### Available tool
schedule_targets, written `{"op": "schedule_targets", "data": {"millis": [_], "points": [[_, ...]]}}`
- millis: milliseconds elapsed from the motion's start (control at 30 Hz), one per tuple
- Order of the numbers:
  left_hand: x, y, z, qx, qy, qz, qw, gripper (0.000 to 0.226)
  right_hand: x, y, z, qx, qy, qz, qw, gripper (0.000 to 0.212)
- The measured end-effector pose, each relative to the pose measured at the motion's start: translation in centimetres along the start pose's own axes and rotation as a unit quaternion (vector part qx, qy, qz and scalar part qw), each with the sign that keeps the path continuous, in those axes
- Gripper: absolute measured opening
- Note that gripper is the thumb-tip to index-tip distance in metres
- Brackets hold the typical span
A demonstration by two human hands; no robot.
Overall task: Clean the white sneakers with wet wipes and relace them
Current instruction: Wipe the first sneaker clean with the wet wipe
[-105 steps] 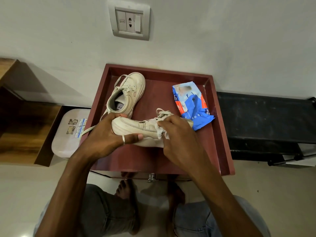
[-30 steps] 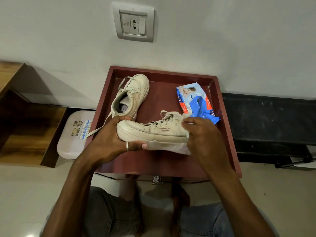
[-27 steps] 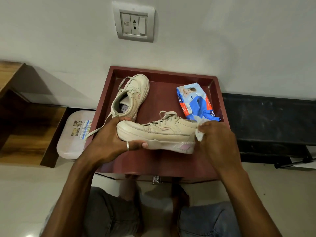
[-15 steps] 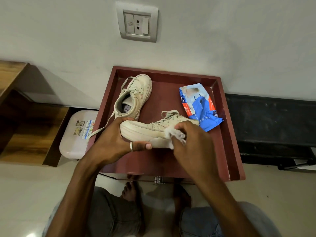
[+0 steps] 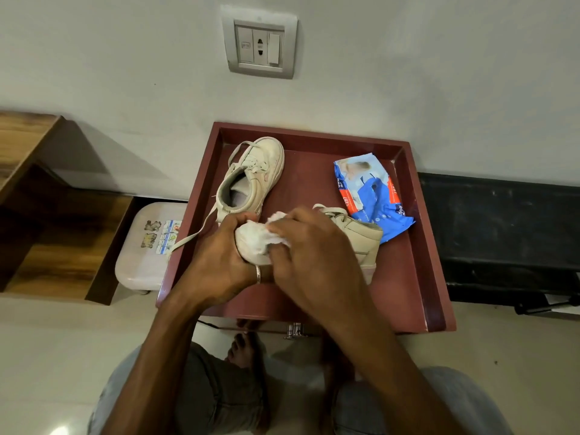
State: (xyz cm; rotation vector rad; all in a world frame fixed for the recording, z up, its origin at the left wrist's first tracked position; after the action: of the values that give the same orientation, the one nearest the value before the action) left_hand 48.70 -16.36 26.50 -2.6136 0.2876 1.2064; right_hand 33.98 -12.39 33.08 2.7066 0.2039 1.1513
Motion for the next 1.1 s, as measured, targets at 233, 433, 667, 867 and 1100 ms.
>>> {"op": "schedule_targets", "data": {"millis": [233,433,667,867,1100], "points": [[-0.7,-0.3,0.4,-0.018,-0.006,0.005,1.000,0.099,0.8,1.0,-0.3,0.009,0.023,0.005,1.000,0.024],[1.2,0.8,0.4,0.010,0.068,-0.011,0.998,0.121,3.4,4.0,2.1,0.047,-0.062,0.016,0.997,0.026],[0.3,-0.3,0.1,0.014,-0.018,-0.006,1.000,0.125,-0.1,-2.2,-0.3,0.075,0.005,-0.045,0.996,0.030],[-0.1,0.1,-0.1,0.016,0.021,-0.016,1.000,0.106,-8.6,-5.3,-5.0,-0.079,-0.011,0.073,0.994,0.036],[0.0,0.1,-0.2,0.029,0.014,-0.011,0.999,0.087,-2.3,-4.1,-0.3,-0.095,0.028,-0.006,0.995,0.029]]}}
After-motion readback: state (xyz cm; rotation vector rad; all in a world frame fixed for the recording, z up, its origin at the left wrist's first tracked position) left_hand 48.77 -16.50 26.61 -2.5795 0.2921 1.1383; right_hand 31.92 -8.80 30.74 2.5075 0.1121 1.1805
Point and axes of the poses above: each hand's wrist, its own y-axis towards the middle knuckle, its own z-axis out of the palm, x = y × z, the point moved 4 cm from there along y, towards the middle knuckle, and after that the axes turned 15 degrees about y, right-handed, at the moved point
